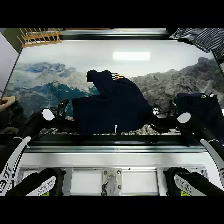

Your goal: Fold the clothes and pants, and hang the long-sleeved shirts on hangers.

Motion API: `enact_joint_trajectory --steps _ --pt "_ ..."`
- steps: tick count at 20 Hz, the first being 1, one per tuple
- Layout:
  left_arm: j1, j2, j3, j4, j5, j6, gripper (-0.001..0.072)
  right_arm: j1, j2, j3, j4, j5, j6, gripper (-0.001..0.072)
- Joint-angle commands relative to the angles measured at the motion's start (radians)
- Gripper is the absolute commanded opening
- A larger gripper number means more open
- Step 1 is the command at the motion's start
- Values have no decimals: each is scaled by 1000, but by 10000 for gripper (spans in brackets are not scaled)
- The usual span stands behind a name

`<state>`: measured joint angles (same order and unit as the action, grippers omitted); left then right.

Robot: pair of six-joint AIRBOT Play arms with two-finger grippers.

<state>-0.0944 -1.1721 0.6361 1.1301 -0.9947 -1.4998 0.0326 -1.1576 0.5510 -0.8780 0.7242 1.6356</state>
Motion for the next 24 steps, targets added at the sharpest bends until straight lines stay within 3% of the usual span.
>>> enact_joint_trajectory --steps 1,2,3,5,7,11,15,19,24 --pt "1 -1 0 2 2 0 6 89 -39 -16 45 -201 56 633" --pt "1 -1 0 2 2 0 6 96 -51 -16 45 -223 56 563" --pt "1 -1 0 2 1 0 6 96 -61 -16 45 -232 56 421" --pt "1 -1 0 2 3 0 6 95 -67 -16 24 -248 55 285" --pt "1 -1 0 3 4 0 6 94 -66 -14 -27 -249 56 14" --pt "34 56 15 3 33 -1 5 87 -23 48 -201 -155 56 13" --pt "151 252 280 -5 -59 -9 5 72 116 359 -453 159 54 13" --pt "173 442 660 -9 -83 -50 5 73 240 770 -444 467 11 13" --pt "173 619 922 -6 -41 -92 5 73 388 1033 -417 626 54 13"
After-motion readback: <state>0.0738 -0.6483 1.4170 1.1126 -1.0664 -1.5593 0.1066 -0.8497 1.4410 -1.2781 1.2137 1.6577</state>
